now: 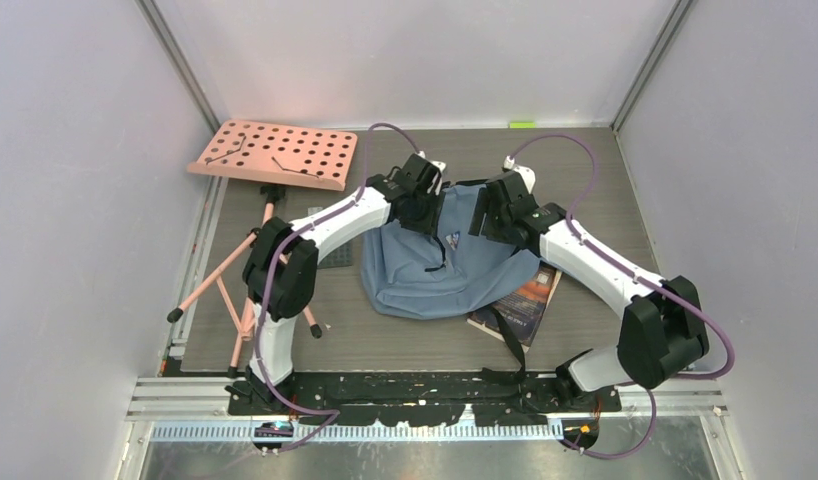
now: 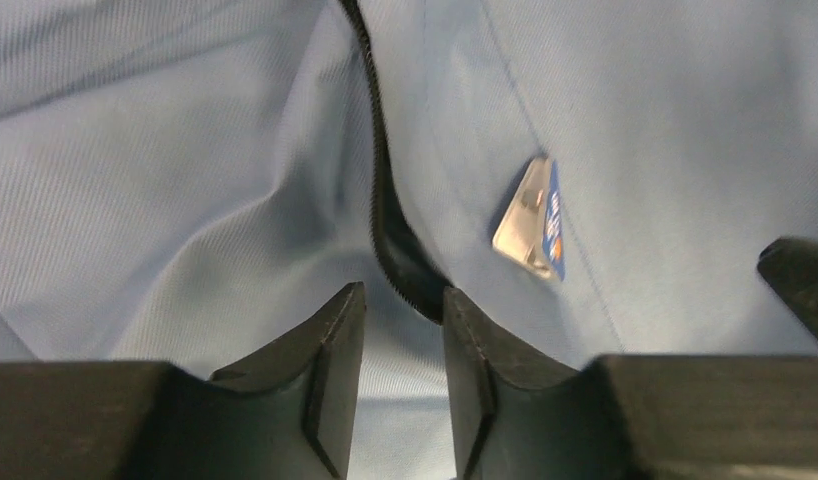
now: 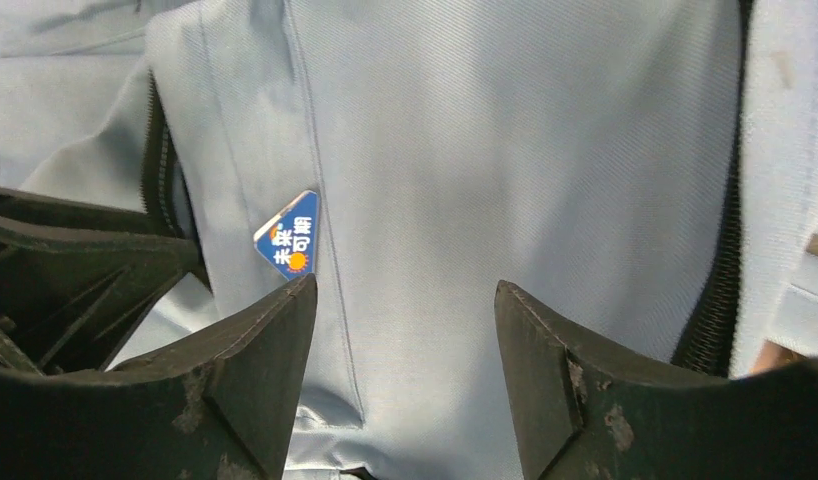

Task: Pack the student bag
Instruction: Pick up the personal item from the center of the board.

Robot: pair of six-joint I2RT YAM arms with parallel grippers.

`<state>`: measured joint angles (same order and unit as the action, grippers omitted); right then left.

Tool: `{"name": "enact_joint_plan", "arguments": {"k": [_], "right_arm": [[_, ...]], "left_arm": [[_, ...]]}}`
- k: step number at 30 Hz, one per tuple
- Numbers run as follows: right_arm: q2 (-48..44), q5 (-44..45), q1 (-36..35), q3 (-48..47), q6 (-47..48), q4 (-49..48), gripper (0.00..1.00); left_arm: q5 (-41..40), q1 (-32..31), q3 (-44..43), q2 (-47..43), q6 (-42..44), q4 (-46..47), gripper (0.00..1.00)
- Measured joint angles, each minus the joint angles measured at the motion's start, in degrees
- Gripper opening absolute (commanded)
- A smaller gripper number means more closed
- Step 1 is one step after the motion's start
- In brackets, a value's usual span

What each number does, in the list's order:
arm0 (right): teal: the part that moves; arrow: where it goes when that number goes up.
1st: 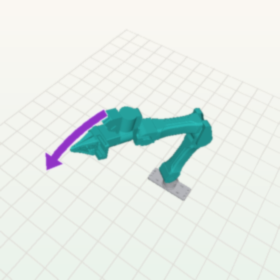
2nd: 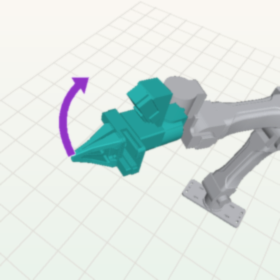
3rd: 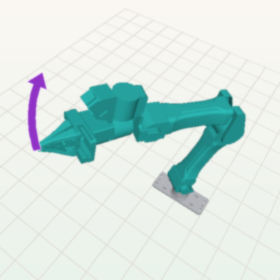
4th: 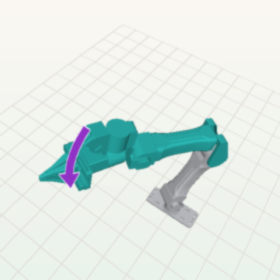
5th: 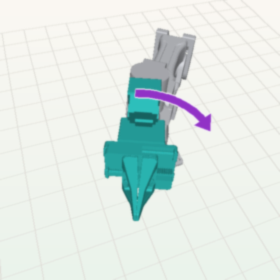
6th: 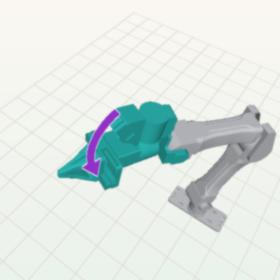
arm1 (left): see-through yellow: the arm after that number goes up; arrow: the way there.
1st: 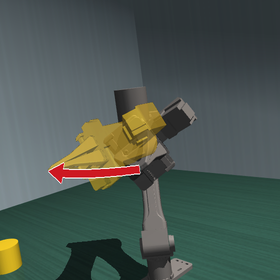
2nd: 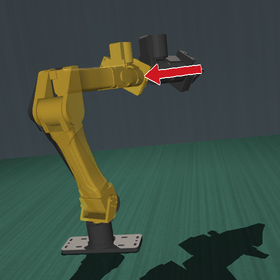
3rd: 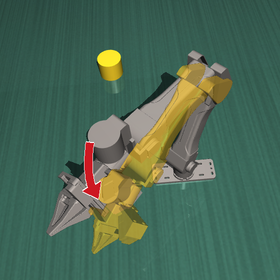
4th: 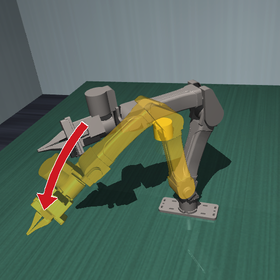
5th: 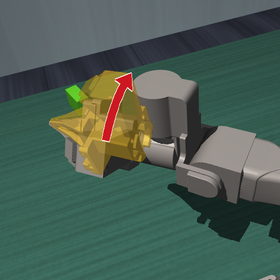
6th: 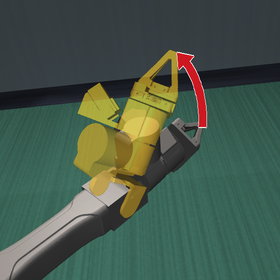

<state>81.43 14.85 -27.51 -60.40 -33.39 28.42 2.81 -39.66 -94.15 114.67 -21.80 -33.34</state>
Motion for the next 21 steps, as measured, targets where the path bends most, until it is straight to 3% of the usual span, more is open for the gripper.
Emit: {"name": "enact_joint_plan", "arguments": {"k": [4,9,17,21], "right_arm": [[1.62,-2.03,0.0,-0.04,-0.26,-2.19,0.69],[7.19,-6.73,-0.17,-1.09,-1.03,-5.18,0.68],[16.39,-11.87,-1.88,-5.84,-2.16,-9.2,0.64],[18.64,-12.66,-2.62,-6.91,-2.91,-10.38,0.6]], "left_arm": [[-0.48,0.0,3.93,-2.32,0.13,0.24,0.18],[-1.66,0.02,8.22,-5.18,-0.07,0.98,0.1],[-0.33,0.24,10.43,-5.73,-1.05,3.63,0.07],[0.96,0.42,10.43,-5.73,-1.99,4.39,0.14]]}}
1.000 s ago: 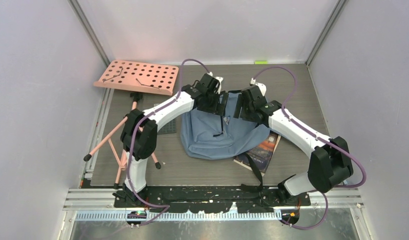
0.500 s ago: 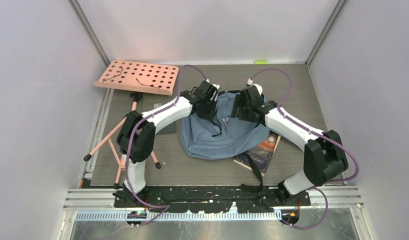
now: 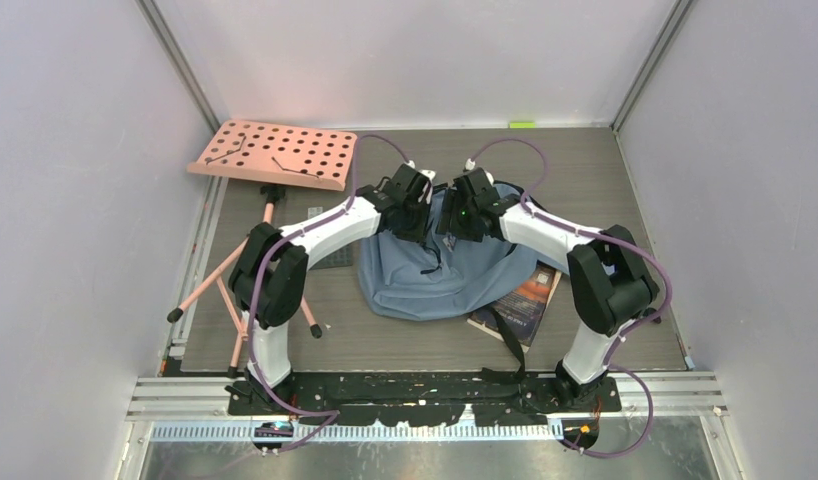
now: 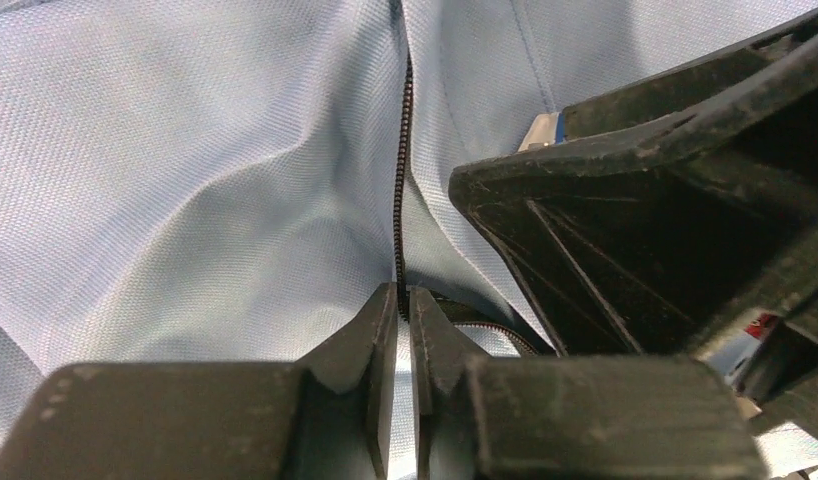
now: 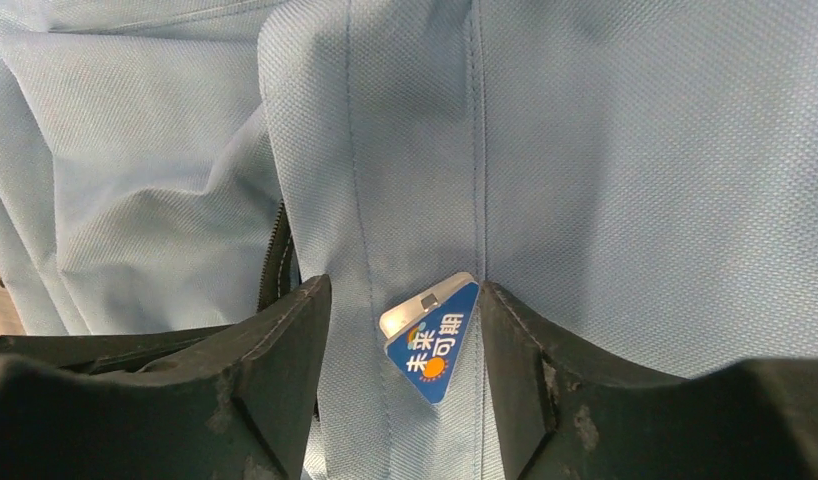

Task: Pack the student bag
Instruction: Pick up the personal item from the center of the board.

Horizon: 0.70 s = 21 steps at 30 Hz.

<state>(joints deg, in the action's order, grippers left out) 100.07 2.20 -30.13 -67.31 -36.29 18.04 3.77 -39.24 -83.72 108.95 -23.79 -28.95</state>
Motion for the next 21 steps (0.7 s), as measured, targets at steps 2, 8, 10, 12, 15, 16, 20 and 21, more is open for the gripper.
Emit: {"name": "enact_joint_plan", "arguments": {"k": [2,8,10,12,15,16,20,21], "right_arm": [[0.33,0.11,-0.24,-0.04,-0.26,-0.04,0.57],[1.11,2.38,-0.63,-0.39,-1.09,0.42,0.37],[1.46,3.34,-0.76,-0.59,-1.31,0.7,0.28],[1.57,4.33,-0.83,-0.7,-1.6,0.79,0.18],[1.55,5.49,-1.01,-0.9,-1.62,0.85,0.05],[1.55,6.01,-1.05,-0.9,-1.66,0.92,0.03],[1.07,7.26,-1.22,-0.76,-1.73,1.49,0.01],[0.59,7.54,-1.27,-0.57,-1.7,1.86,0.01]], "left_arm": [[0.39,0.0,-0.02,0.0,-0.22,0.09,0.2],[1.01,0.0,-0.28,0.17,-0.68,0.46,0.28],[1.11,0.0,-0.63,0.72,-0.85,0.48,0.28],[1.25,0.0,-1.05,1.51,-0.83,0.39,0.2],[1.14,0.0,-1.64,3.02,-0.74,0.28,0.04],[0.94,0.0,-1.64,3.28,-0.66,0.11,0.0],[0.52,-0.02,-1.55,3.23,-0.33,0.09,0.0],[0.46,0.0,-1.18,3.02,-0.52,0.44,0.0]]}}
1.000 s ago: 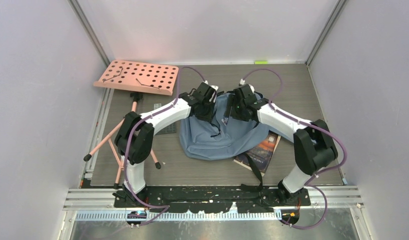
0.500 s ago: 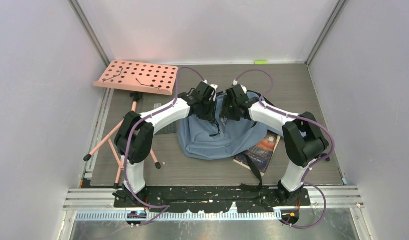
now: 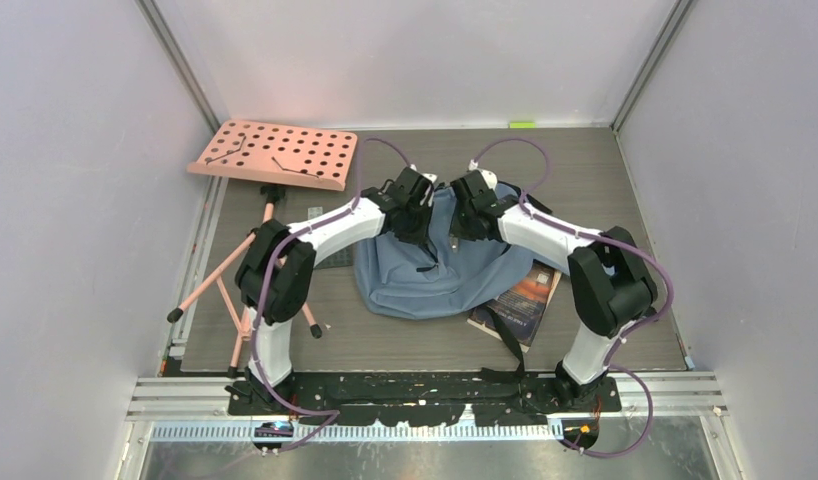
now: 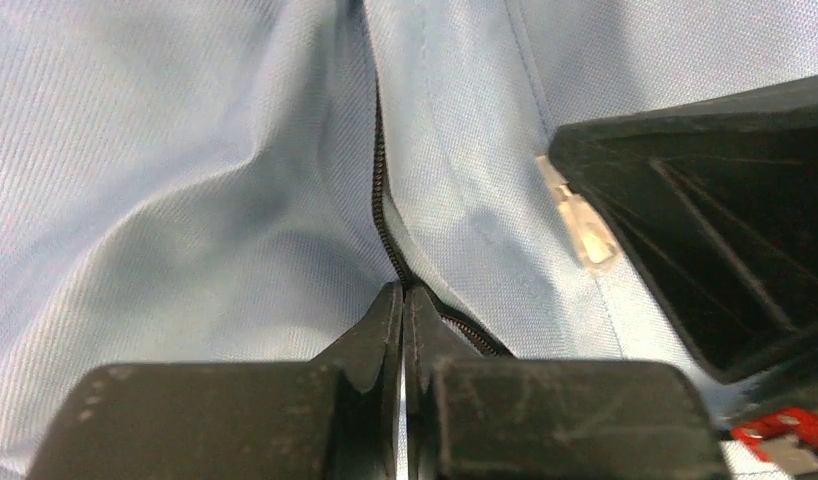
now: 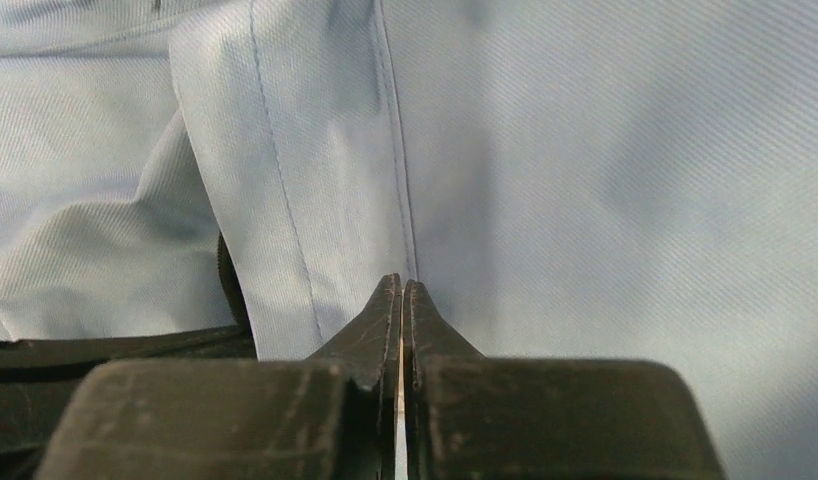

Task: Pack the student bag
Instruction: Pick up the personal item from the center of the board, then place the personal item in the student bag.

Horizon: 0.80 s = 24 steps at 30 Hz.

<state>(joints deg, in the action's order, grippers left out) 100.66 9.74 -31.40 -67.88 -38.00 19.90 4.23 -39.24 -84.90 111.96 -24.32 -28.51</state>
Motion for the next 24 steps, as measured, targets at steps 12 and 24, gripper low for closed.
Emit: {"name": "enact_joint_plan", "arguments": {"k": [12,24], "right_arm": [[-11.28,-0.7,-1.51,1.18,0.09,2.1,0.01],[-5.75,-3.32,-5.81,-1.07,-0.15,-0.61,0.01]], "left_arm": [[-4.48,-0.02,10.19,-13.77,-2.84,6.78,0.0],[-4.37,0.0,11.65,-14.4,-4.04,8.61,0.0]]}}
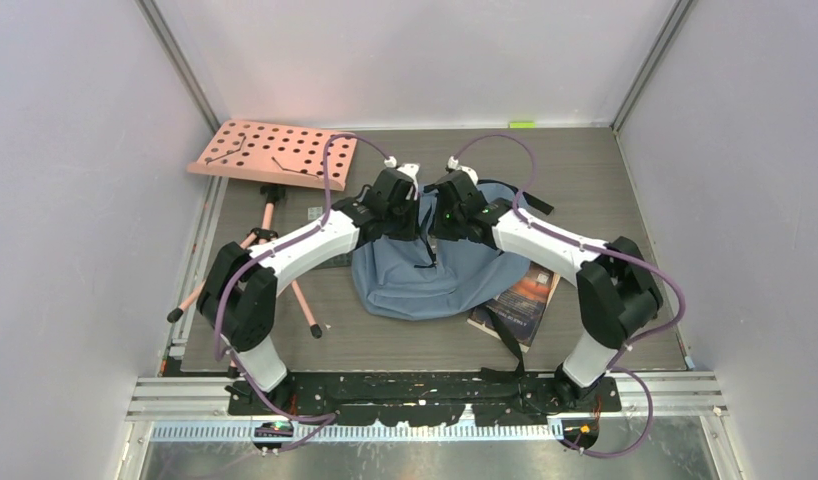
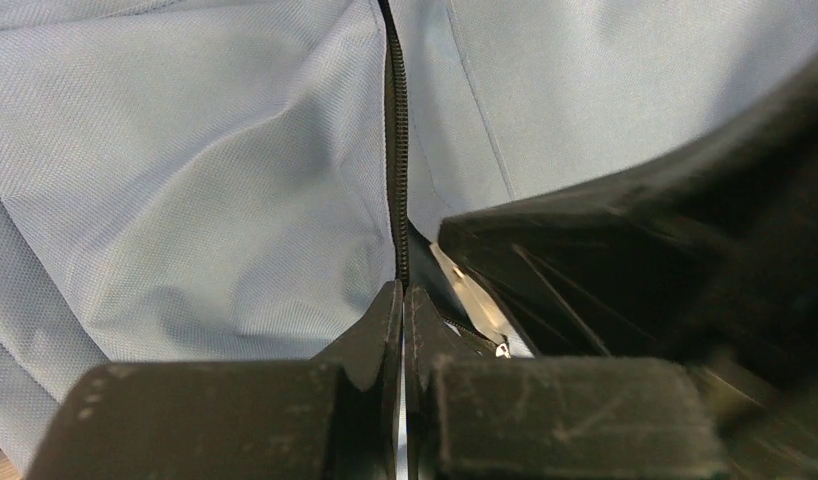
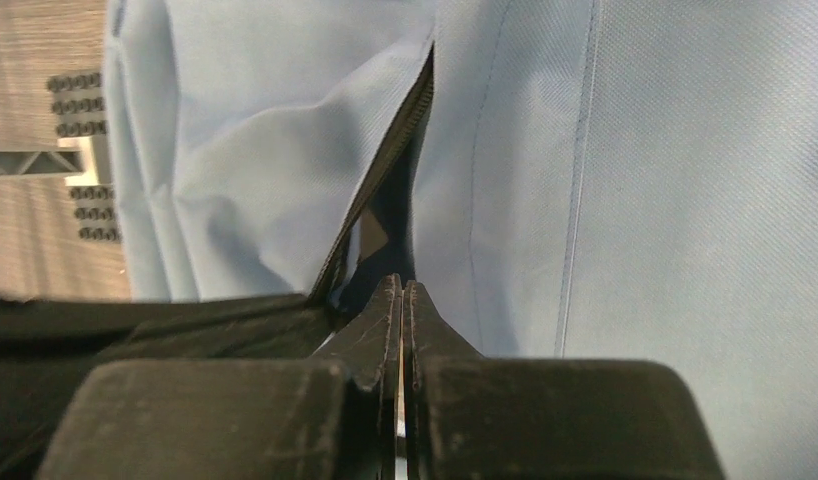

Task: Pack the student bag
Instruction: Place the personal item in the student bag, then adjust the student bag at the center of the board.

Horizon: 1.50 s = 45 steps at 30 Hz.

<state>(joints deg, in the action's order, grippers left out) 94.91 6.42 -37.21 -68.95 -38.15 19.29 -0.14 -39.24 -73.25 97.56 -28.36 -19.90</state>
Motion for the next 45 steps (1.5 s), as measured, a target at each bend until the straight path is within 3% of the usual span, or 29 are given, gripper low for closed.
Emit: {"name": "enact_joint_plan", "arguments": {"k": [11,17,24,29,34,39,45], "right_arm": [[7.1,-1.7,0.02,-2.36,0.02,-3.41,0.01],[9.4,-4.09,0.24,-4.13,-0.02,-4.5,0.34],[8.57,-1.95,0.31,-4.13,2.08,-2.16,0.53],[3.96,-1.53,0.17,-4.13,4.96,2.43,0.64],[-6.64,-1.36,0.17,-4.13,9.18,10.23,0.76],[-17.88,6.67,0.31,-4.13,11.45,21.24,0.8],[-23.28,15.28,1.14,-1.79,11.08,31.56,0.8]], "left_arm": [[1.99,0.0,0.11,-0.98,0.02,-0.02,0.0],[2.19,0.44,0.33,-1.38,0.13,-0.59,0.0],[2.16,0.68,0.68,-2.34,0.79,-1.14,0.0],[2.62,0.68,0.7,-2.49,1.92,-1.11,0.0],[2.78,0.74,0.61,-2.56,3.58,-1.57,0.0],[3.02,0.98,0.0,-2.56,5.14,-2.82,0.0],[3.48,1.05,-0.13,-2.8,5.99,-3.61,0.0]]}}
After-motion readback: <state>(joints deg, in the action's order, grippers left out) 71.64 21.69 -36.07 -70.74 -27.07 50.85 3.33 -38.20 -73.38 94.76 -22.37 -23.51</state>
